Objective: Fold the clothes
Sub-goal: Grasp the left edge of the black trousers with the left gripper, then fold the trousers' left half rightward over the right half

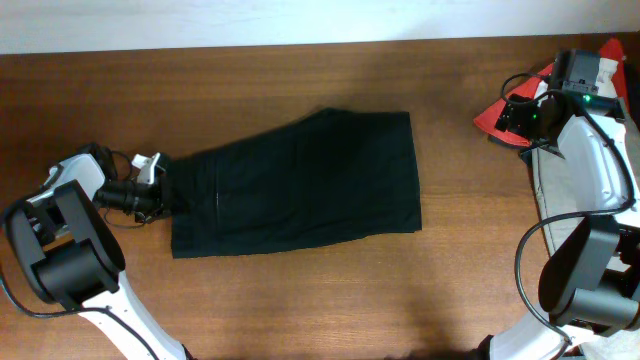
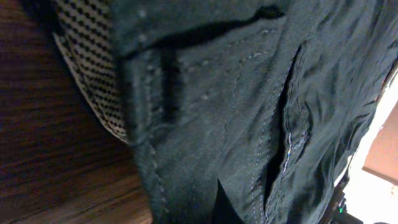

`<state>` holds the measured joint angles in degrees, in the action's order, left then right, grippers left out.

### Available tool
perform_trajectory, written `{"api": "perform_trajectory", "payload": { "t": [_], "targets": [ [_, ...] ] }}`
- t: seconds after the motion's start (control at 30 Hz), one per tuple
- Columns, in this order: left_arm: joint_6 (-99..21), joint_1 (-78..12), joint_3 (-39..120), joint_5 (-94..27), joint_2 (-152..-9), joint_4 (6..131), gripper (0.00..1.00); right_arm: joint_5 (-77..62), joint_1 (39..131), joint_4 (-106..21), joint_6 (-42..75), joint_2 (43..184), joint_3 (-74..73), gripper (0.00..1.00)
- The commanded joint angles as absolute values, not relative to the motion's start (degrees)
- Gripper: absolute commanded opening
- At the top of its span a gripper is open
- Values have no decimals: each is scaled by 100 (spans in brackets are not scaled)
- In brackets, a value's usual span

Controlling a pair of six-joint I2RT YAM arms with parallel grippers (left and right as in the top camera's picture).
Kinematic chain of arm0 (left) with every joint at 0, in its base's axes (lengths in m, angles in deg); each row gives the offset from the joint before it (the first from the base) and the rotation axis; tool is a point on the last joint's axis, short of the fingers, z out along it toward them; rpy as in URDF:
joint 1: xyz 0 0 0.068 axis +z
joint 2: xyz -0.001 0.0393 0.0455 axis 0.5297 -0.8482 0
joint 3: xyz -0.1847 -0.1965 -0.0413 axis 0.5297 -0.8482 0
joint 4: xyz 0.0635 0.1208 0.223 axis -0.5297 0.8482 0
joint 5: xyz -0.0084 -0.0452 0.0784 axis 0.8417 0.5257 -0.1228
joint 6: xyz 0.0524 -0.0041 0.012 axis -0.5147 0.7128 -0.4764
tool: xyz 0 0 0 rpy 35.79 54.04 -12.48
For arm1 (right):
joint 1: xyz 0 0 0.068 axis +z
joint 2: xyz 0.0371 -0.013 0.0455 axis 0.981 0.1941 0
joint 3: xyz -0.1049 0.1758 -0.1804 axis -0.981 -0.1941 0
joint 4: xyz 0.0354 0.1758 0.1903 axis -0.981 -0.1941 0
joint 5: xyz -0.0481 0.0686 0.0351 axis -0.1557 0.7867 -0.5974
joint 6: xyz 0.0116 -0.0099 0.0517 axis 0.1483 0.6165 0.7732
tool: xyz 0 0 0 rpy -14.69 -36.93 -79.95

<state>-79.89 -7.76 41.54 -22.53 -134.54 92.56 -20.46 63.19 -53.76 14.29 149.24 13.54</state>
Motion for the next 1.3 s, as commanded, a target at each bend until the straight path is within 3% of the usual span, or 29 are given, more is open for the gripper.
{"api": "perform_trajectory", "payload": {
  "t": [0.0, 0.2, 0.63, 0.8, 1.27],
  "targets": [
    [-7512, -721, 4220, -2963, -13692, 9276, 0, -2101, 6299, -5361, 1480, 14900, 1402, 99],
    [-6380, -669, 5625, -4283, -13692, 10360, 1, -2101, 6299, -5359, 1480, 14900, 1402, 99],
    [-5853, -1095, 9841, -4273, -13681, 12823, 1, -2101, 6299, -5361, 1480, 14900, 1402, 99],
    [-5853, -1694, 9931, -4270, -13681, 13087, 1, -2101, 6299, -5361, 1480, 14900, 1402, 99],
    [-5851, -3762, 9929, -4275, -14002, 12392, 1, -2101, 6299, -5361, 1480, 14900, 1402, 99]
  ]
}}
